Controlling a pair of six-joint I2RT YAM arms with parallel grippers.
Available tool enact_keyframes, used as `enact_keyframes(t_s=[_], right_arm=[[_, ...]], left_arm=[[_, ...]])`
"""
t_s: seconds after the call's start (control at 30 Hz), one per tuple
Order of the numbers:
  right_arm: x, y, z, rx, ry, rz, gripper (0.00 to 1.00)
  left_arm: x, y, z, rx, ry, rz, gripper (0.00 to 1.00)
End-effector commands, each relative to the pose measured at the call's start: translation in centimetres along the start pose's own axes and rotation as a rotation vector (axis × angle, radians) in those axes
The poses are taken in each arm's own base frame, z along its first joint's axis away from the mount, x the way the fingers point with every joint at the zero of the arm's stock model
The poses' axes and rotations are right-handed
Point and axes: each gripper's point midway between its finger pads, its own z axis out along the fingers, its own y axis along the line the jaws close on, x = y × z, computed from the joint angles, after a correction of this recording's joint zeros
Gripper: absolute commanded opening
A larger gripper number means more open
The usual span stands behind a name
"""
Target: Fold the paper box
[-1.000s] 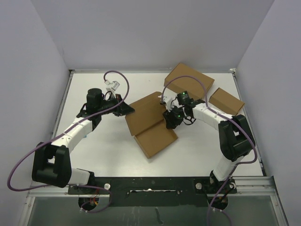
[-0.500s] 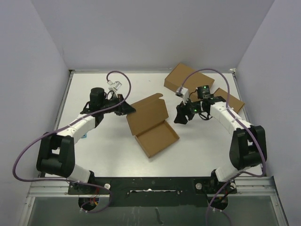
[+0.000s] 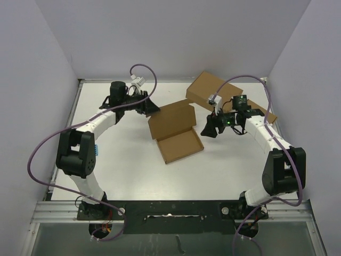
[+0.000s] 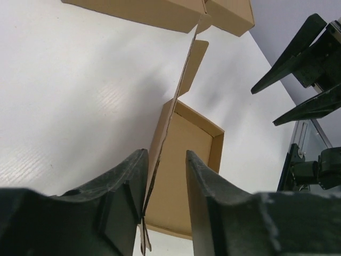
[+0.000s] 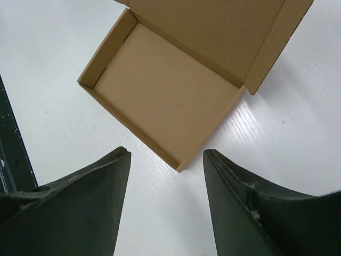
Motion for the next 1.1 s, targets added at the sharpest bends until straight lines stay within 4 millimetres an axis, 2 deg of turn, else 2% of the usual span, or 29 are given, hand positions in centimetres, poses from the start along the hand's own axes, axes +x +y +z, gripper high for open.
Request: enact_keyframes(t_s=[0.0, 0.07, 0.17, 0.27, 0.37, 0.43, 0.53, 0.77, 0.93, 1.07], right_arm=[[-1.9, 0.6, -1.5, -0.015, -0.083, -0.019, 0.58], [-2.0, 0.7, -1.8, -0.019, -0.096, -0.010, 0.58], [-2.3, 0.9, -2.0, -0.029, -0.112, -0.003, 0.58], [-2.5, 1.2, -2.1, -0.041, -0.126, 0.005, 0.58], [-2.8, 1.5, -2.2, -0.054, -0.139, 0.012, 0.58], [-3.0, 1.8, -2.3, -0.064, -0.148, 0.019, 0.59], [-3.2, 2.1, -2.5, -0.076, -0.162, 0.026, 0.59], [-3.8, 2.9, -2.6, -0.109, -0.183, 0.030, 0.59], [-4.0, 3.5, -2.3, -0.102, -0.170, 0.005, 0.59], [-4.0, 4.2, -1.7, -0.112, -0.149, -0.018, 0.59]], left_arm=[[-1.5, 0.8, 0.6, -0.026, 0.007, 0.074, 0.38], [-2.2, 1.3, 0.2, -0.072, -0.008, 0.082, 0.43], [-4.1, 1.7, -1.6, -0.159, -0.063, 0.118, 0.49], [-5.8, 2.0, -4.5, -0.245, -0.135, 0.142, 0.50], [-6.1, 2.7, -8.3, -0.339, -0.207, 0.139, 0.52], [-5.5, 3.1, -10.6, -0.401, -0.241, 0.130, 0.54], [-3.7, 3.4, -14.1, -0.496, -0.259, 0.105, 0.58], [3.7, 5.7, -20.8, -0.778, -0.180, -0.098, 0.63], [8.3, 7.6, -23.6, -0.891, -0.112, -0.272, 0.64], [10.8, 10.9, -25.3, -0.972, -0.065, -0.395, 0.64]])
